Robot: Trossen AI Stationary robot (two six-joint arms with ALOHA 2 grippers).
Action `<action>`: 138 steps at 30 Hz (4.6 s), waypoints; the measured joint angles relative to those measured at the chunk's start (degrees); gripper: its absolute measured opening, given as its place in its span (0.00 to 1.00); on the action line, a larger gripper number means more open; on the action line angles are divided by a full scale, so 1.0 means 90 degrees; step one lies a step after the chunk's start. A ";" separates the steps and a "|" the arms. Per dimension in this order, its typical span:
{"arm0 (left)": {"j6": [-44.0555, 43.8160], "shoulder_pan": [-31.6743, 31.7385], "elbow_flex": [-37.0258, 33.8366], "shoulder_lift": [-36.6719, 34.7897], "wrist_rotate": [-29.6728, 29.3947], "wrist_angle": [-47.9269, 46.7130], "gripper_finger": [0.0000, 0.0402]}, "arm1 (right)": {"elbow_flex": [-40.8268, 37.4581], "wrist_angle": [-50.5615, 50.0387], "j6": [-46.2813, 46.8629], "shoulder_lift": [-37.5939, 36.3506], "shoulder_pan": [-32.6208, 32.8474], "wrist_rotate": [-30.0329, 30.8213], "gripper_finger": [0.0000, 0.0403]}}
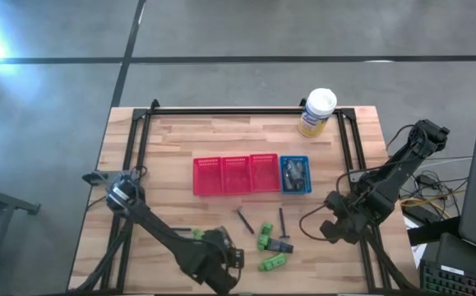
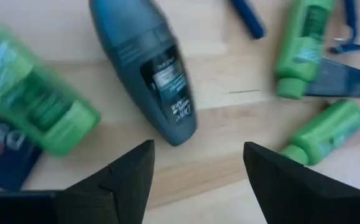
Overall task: Pick & Place Travel size toiletries
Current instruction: Put the gray deodorant into the blue bin
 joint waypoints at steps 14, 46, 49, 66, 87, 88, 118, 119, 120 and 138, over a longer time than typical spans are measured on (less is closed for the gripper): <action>-0.0137 0.0345 -0.0043 0.0520 0.0575 -0.0583 0.48 | -0.0005 0.0011 -0.0147 0.0000 0.0007 0.0149 0.91; 0.0901 0.0547 -0.0361 0.0518 0.0375 -0.0907 0.84 | -0.0005 0.0102 -0.0119 0.0000 0.0007 0.0312 0.91; 0.1053 0.0599 -0.0505 0.0518 0.0524 -0.0691 0.80 | -0.0007 0.0101 -0.0128 0.0000 0.0007 0.0312 0.91; 0.1712 0.0650 -0.0704 0.0489 0.0503 -0.0507 0.48 | -0.0010 0.0144 -0.0137 0.0002 0.0007 0.0348 0.91; 0.7168 0.0481 -0.0016 0.0124 -0.1830 0.2127 0.48 | -0.0010 0.2055 -0.1281 -0.0772 -0.1317 0.0144 0.91; 0.7395 0.0533 0.0000 0.0124 -0.1819 0.2138 0.48 | -0.0010 0.2249 -0.1351 -0.0751 -0.1443 0.0010 0.91; 1.1261 0.1456 0.0224 0.0127 -0.1720 0.4257 0.48 | -0.0010 0.4309 -0.1739 -0.0270 -0.2397 -0.1043 0.91; 1.1315 0.1466 0.0224 0.0127 -0.1716 0.4317 0.48 | -0.0010 0.4303 -0.1715 -0.0270 -0.2397 -0.1041 0.91; 1.1356 0.1477 0.0224 0.0127 -0.1706 0.4342 0.48 | -0.0010 0.4301 -0.1700 -0.0270 -0.2397 -0.1041 0.91; 1.1358 0.1498 0.0222 0.0127 -0.1589 0.4432 0.48 | -0.0007 0.4518 -0.1535 0.0145 -0.2419 -0.0895 0.91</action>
